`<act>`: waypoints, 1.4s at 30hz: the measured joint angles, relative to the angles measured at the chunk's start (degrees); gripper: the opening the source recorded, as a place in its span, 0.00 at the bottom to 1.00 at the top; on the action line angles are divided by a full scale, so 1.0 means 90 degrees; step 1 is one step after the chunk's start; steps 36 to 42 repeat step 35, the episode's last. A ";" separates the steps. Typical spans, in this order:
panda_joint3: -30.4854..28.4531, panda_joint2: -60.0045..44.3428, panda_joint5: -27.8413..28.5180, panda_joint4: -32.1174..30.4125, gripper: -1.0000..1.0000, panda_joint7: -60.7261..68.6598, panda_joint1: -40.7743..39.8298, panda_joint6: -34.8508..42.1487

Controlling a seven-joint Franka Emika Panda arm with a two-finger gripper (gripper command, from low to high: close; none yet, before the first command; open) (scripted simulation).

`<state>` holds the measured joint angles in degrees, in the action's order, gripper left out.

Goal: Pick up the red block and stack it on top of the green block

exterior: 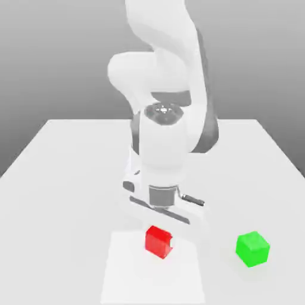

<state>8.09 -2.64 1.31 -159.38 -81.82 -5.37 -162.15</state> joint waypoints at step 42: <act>0.1785 -0.0214 0.0360 0.1048 1.00 0.1801 0.1318 0.0898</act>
